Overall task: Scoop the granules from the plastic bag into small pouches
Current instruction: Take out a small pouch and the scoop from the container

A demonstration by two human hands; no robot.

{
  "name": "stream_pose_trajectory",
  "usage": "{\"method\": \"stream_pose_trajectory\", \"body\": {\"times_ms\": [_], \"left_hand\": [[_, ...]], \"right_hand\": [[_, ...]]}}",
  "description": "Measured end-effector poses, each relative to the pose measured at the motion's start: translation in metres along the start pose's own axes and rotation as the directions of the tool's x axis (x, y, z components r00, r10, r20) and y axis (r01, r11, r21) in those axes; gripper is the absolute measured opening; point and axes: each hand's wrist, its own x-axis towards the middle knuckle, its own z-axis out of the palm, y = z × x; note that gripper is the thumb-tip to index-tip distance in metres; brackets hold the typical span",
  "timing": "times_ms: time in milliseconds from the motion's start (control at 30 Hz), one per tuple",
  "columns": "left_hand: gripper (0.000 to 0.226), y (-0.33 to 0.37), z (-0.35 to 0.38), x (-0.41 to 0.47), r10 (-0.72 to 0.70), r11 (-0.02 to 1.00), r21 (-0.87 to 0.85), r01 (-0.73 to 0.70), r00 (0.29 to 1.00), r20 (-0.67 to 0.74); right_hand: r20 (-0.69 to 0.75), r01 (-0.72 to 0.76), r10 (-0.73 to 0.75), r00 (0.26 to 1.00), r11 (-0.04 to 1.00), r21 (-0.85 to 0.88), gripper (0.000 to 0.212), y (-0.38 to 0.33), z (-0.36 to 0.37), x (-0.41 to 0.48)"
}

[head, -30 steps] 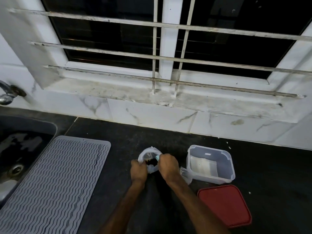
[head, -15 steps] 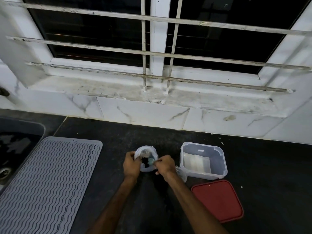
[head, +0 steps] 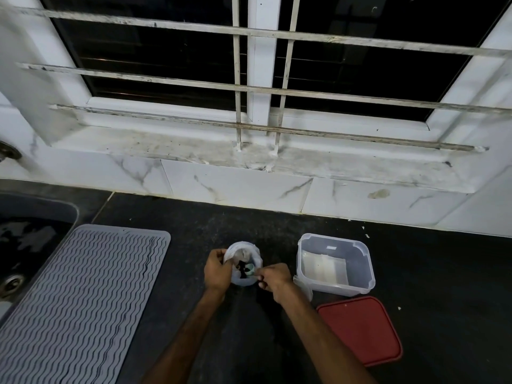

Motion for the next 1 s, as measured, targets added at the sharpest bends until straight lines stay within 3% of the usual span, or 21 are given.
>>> {"method": "stream_pose_trajectory", "body": {"times_ms": [67, 133, 200, 300, 367, 433, 533, 667, 733, 800, 900, 1000], "left_hand": [[0.018, -0.001, 0.001, 0.002, 0.006, 1.0, 0.006, -0.006, 1.0, 0.015], [0.017, 0.002, 0.005, 0.0, 0.041, 0.999, 0.024, -0.041, 0.999, 0.033], [0.016, 0.006, 0.009, -0.005, 0.079, 0.996, 0.047, -0.081, 0.995, 0.053], [0.016, 0.011, 0.009, -0.008, 0.107, 0.992, 0.068, -0.11, 0.993, 0.043], [0.019, 0.008, 0.003, -0.003, 0.07, 0.996, 0.045, -0.071, 0.997, 0.017], [0.02, 0.003, -0.004, 0.003, 0.033, 0.999, 0.023, -0.033, 0.999, 0.004], [0.019, -0.003, -0.01, 0.011, 0.015, 1.0, 0.006, -0.015, 1.0, -0.004], [0.021, -0.001, -0.005, 0.009, 0.03, 1.0, -0.01, -0.029, 0.999, 0.02], [0.022, 0.001, 0.0, 0.006, 0.048, 0.999, -0.009, -0.048, 0.998, 0.042], [0.021, 0.003, 0.003, 0.005, 0.027, 0.999, -0.033, -0.027, 0.999, 0.017], [0.022, 0.004, 0.0, 0.009, -0.021, 0.996, -0.09, 0.019, 1.0, -0.018], [0.019, 0.003, -0.003, 0.013, -0.03, 0.992, -0.126, 0.03, 1.0, 0.006]], "right_hand": [[-0.029, 0.068, -0.072, 0.997, 0.989, -0.131, 0.012, 0.001, 0.004, 0.001], [-0.043, 0.199, -0.248, 0.968, 0.86, -0.47, 0.016, 0.0, 0.014, 0.001], [-0.046, 0.246, -0.344, 0.938, 0.754, -0.608, 0.023, -0.005, 0.024, -0.007], [-0.036, 0.283, -0.348, 0.937, 0.816, -0.504, 0.022, -0.004, 0.029, -0.005], [-0.031, 0.149, -0.159, 0.987, 0.966, -0.211, 0.012, -0.001, 0.024, -0.001], [0.017, 0.008, -0.009, 1.0, 0.999, 0.048, 0.012, 0.001, 0.015, 0.001], [0.034, 0.027, -0.027, 0.999, 0.999, 0.026, 0.016, 0.004, 0.01, 0.002], [0.0, 0.264, -0.287, 0.958, 0.882, -0.39, 0.017, 0.0, 0.017, -0.002], [0.034, 0.313, -0.341, 0.939, 0.814, -0.489, 0.016, -0.003, 0.026, -0.004], [0.037, 0.269, -0.281, 0.959, 0.862, -0.43, 0.017, -0.003, 0.03, -0.003], [0.062, 0.049, -0.043, 0.997, 0.994, -0.097, 0.012, -0.005, 0.023, -0.003], [0.107, -0.035, 0.026, 0.994, 0.996, 0.084, 0.019, -0.006, 0.013, -0.005]]}}
